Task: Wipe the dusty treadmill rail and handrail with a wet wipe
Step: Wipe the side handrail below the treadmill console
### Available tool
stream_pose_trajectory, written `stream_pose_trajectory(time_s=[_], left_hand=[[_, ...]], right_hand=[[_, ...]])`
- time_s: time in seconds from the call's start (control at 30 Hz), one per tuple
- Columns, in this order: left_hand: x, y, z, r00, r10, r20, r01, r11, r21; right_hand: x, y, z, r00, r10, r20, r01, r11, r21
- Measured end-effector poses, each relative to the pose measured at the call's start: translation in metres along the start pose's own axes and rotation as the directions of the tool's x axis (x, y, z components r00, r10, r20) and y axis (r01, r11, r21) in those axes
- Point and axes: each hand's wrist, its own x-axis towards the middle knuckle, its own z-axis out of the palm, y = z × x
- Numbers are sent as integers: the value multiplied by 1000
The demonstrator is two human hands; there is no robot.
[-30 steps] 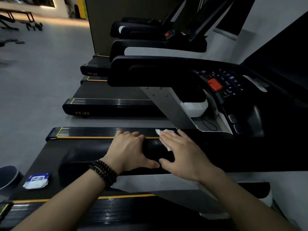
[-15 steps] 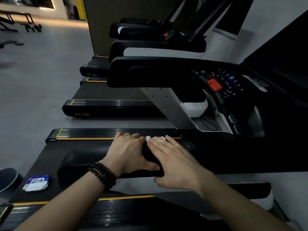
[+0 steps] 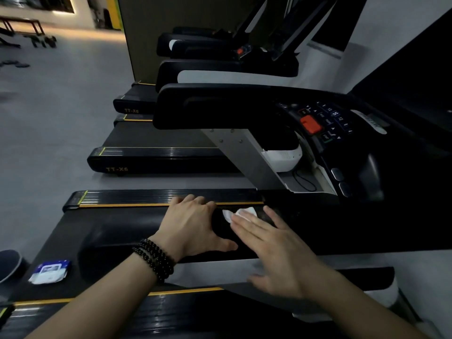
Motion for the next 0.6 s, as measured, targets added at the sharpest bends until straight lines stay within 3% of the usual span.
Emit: stream_pose_trajectory(time_s=[0.17,0.6], left_hand=[[1,4,3,1000,17,-20,-17,1000,-3],[5,8,6,998,49,-47,-51,998,-37]], right_hand=[[18,-2,-2,997,37,-70,-37,999,-1],[14,-11,4,998,-10,-67,14,997,71]])
